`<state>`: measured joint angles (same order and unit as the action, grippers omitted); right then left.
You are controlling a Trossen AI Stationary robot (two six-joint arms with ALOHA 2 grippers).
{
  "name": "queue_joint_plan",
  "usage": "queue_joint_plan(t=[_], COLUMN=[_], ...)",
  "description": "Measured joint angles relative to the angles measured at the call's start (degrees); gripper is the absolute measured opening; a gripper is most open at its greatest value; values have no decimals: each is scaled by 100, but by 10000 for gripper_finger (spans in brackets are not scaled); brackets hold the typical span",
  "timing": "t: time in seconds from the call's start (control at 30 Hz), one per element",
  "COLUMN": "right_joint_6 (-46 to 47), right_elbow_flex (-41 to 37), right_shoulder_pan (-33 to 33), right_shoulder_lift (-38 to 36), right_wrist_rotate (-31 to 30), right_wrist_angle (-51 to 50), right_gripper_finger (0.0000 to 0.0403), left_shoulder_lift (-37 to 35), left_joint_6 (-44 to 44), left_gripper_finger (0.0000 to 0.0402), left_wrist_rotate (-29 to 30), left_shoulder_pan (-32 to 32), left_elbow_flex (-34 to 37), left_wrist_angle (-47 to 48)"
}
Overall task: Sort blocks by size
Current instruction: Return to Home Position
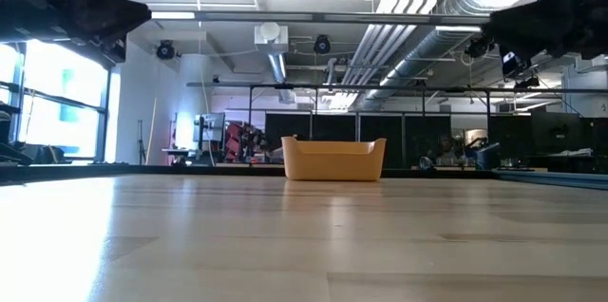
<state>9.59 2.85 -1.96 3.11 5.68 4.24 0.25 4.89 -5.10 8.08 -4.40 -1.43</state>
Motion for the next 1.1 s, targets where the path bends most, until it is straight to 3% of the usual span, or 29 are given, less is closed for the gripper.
queue_joint_plan(t=[0.1,0.4,0.53,1.1], right_joint_6=[96,89,92,310], right_elbow_flex=[-2,-2,-2,-2], right_shoulder_pan=[-2,32,130,367], right_shoulder_lift=[0,0,0,22], right_wrist_rotate=[-244,-224,-222,-481], right_wrist_angle=[-96,-251,-313,-601], right_gripper_finger=[83,83,83,83], left_shoulder_lift=[-2,-1,-1,44], left_joint_6=[0,111,287,245], left_gripper_finger=[31,31,31,31], left_wrist_rotate=[0,-9,2,116], left_shoulder_pan=[0,0,-8,-535], left_elbow_flex=[0,22,375,372], left_wrist_angle=[13,-6,-359,-266])
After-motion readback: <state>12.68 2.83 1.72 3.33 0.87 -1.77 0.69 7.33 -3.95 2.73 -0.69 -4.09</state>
